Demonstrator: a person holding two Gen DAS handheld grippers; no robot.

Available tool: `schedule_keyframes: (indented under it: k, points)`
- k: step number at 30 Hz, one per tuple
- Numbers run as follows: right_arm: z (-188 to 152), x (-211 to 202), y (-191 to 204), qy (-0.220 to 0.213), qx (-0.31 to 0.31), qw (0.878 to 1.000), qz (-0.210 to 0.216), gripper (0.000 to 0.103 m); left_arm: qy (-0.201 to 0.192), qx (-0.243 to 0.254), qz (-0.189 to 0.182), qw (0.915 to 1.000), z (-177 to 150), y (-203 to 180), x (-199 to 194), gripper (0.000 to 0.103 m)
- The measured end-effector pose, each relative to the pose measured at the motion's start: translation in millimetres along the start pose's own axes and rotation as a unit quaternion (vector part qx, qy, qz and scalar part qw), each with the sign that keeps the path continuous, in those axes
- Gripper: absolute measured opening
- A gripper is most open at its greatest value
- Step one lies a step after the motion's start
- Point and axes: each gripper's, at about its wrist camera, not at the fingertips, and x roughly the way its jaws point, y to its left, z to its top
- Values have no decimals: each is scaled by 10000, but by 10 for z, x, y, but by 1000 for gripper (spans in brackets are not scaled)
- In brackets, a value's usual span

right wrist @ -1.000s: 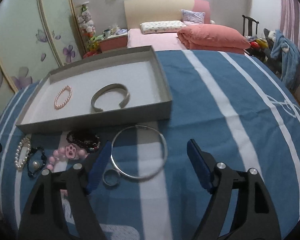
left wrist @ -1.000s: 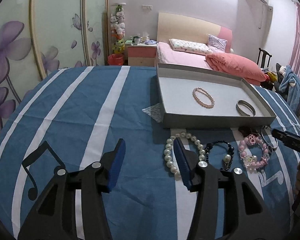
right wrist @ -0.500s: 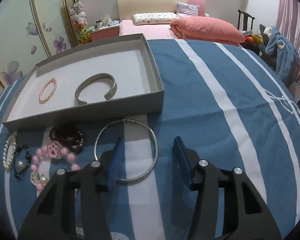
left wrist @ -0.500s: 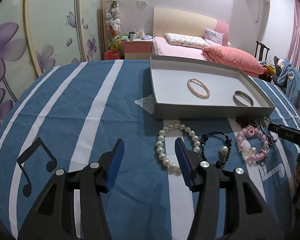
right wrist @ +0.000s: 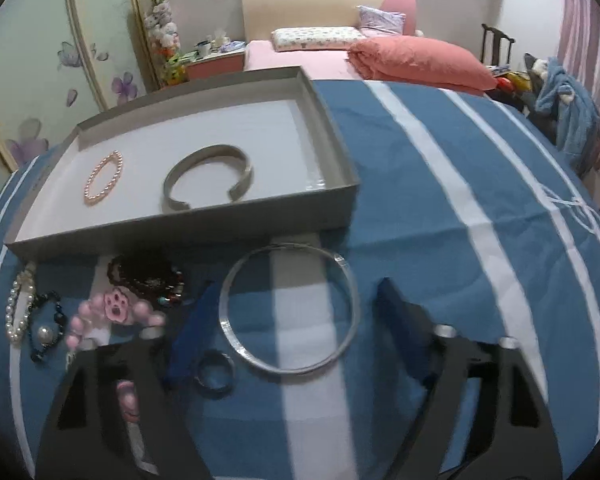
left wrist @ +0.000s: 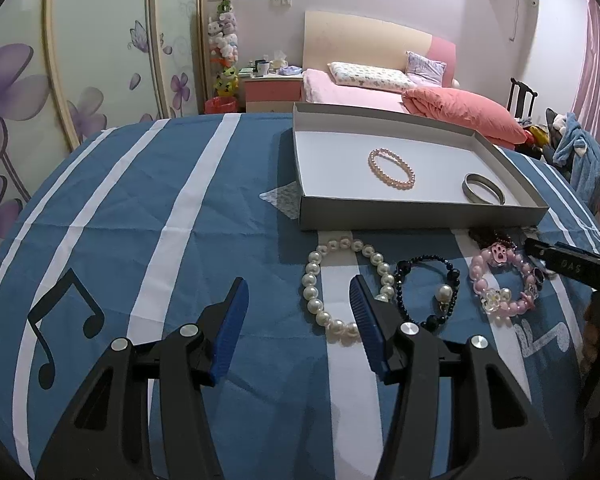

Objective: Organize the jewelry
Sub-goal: 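Move the right tool over the silver hoop while the left tool approaches the white pearl bracelet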

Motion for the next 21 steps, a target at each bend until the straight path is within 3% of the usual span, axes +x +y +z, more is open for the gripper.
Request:
schedule_keyframes:
  k: [8, 10, 21]
  points:
    - [-108, -60, -180, -16, 32, 10000, -18, 67, 70, 54, -43, 10000, -34, -10, 32, 54]
    - [-111, -54, -184, -3, 12, 10000, -30, 73, 85, 87, -51, 9999, -33, -25, 35, 54]
    - [-117, -35, -140, 13, -99, 9999, -43, 69, 382, 190, 28, 9991, 50, -94, 247, 54]
